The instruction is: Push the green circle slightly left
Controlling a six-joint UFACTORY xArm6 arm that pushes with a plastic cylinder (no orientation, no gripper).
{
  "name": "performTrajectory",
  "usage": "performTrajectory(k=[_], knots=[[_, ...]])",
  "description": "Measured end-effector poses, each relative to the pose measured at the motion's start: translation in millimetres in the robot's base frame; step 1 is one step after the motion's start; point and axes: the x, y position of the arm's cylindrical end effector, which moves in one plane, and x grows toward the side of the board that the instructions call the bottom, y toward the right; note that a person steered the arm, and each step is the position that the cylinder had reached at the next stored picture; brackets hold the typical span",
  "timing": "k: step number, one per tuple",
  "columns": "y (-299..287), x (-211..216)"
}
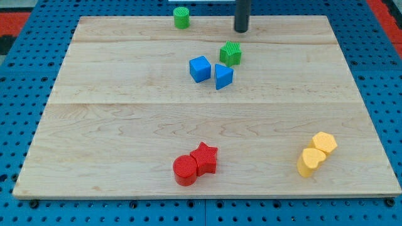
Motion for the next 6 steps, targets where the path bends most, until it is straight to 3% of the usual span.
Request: performTrajectory(k=[1, 3, 5, 6], knots=[[-10.7, -22.5], [-124.1, -23.1], [-127.4, -23.1], [-143.8, 30.1]])
